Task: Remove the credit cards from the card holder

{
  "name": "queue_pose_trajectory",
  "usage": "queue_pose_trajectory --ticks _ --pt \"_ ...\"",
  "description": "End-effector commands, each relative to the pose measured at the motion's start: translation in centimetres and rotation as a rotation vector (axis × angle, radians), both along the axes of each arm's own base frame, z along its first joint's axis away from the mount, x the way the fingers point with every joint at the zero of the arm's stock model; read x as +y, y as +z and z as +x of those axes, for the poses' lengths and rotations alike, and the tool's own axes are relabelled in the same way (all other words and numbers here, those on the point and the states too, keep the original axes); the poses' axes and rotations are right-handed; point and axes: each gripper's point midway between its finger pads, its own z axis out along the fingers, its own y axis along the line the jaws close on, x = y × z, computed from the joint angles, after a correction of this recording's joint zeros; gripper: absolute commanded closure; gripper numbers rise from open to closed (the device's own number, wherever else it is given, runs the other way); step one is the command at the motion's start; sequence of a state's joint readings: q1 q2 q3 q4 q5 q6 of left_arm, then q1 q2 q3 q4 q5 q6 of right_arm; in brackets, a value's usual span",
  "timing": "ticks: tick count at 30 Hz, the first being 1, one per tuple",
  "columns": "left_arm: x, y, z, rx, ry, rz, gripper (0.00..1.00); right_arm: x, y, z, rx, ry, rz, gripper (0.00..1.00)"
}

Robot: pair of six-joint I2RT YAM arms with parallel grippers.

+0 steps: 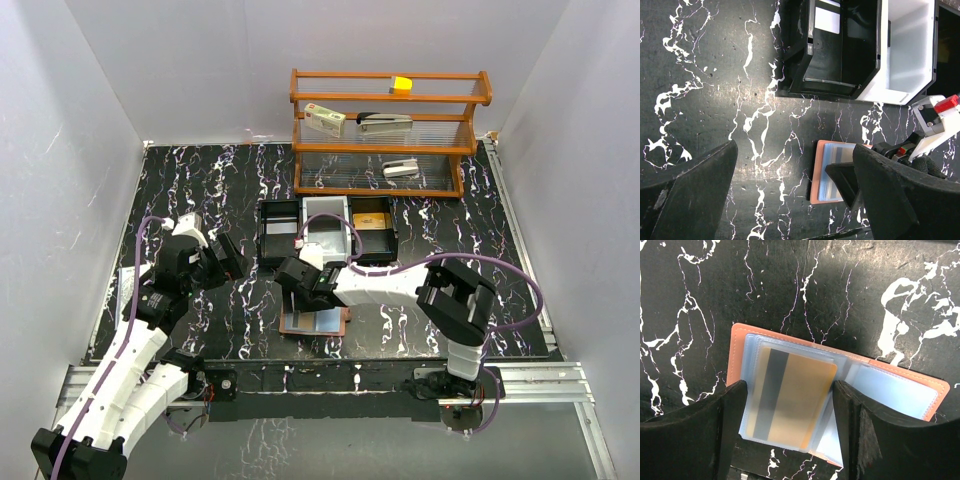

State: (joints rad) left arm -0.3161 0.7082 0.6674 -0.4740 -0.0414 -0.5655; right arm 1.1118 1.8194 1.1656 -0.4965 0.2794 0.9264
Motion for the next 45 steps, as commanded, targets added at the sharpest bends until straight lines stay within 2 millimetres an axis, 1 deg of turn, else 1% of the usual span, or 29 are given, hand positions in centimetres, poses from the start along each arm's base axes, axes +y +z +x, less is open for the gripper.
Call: queue_pose_trajectory --ticks 1,5,8,10,12,15,17,22,26,27,30,33,37,41,45 --pt "0.4 -0.2 -0.1 0.001 0.020 0.000 0.01 0.3 -0.1 0.6 -0.018 -0.030 -0.018 0.35" --pt "0.3 -0.3 -0.2 0.001 0.016 -0.005 0.01 0.1 0.0 0.5 -0.020 -0.031 -0.014 0.41" --pt "-0.1 -0.5 -0.2 0.012 0.001 -0.013 0.01 0.5 0.7 0.5 -0.030 -0.025 0.020 0.45" --pt "-0.6 -0.5 -0.2 0.014 -0.025 -0.030 0.01 0.7 1.1 0.5 -0.037 -0.011 0.040 0.45" --pt "-1.9 -0.4 -0.4 0.012 -0.086 -0.071 0.01 1.1 1.4 0.3 -0.035 0.003 0.065 0.45" --pt "-2.9 -0.8 -0.5 0.025 -0.133 -0.108 0.01 1.2 1.3 0.1 -0.027 0.008 0.079 0.46" --pt "-3.3 -1.2 -0.8 0.050 -0.154 -0.119 0.01 1.3 1.3 0.0 -0.024 0.011 0.083 0.47" --pt "-4.1 -2.2 -1.7 0.101 -0.193 -0.150 0.01 1.7 2.2 0.0 -0.036 0.023 0.134 0.50" --pt "-4.7 -2.8 -2.2 0.131 -0.207 -0.189 0.01 1.6 1.9 0.0 -0.032 0.023 0.138 0.51" --pt "-4.8 -3.0 -2.4 0.139 -0.207 -0.195 0.01 1.6 2.0 0.0 -0.031 0.025 0.140 0.50" --pt "-4.6 -3.2 -2.4 0.147 -0.188 -0.191 0.01 2.0 2.6 0.0 -0.030 0.042 0.141 0.42" --pt "-3.8 -2.9 -2.1 0.135 -0.142 -0.171 0.01 1.8 2.4 0.3 -0.035 0.035 0.108 0.35" --pt "-2.7 -2.5 -1.8 0.113 -0.074 -0.144 0.01 1.6 1.8 0.5 -0.028 0.028 0.071 0.33" --pt "-2.2 -2.6 -1.9 0.119 -0.034 -0.141 0.01 1.3 0.8 0.6 -0.014 0.012 0.030 0.31" --pt "-2.0 -2.9 -2.0 0.131 -0.015 -0.140 0.01 1.0 0.2 0.7 -0.012 0.001 0.004 0.31"
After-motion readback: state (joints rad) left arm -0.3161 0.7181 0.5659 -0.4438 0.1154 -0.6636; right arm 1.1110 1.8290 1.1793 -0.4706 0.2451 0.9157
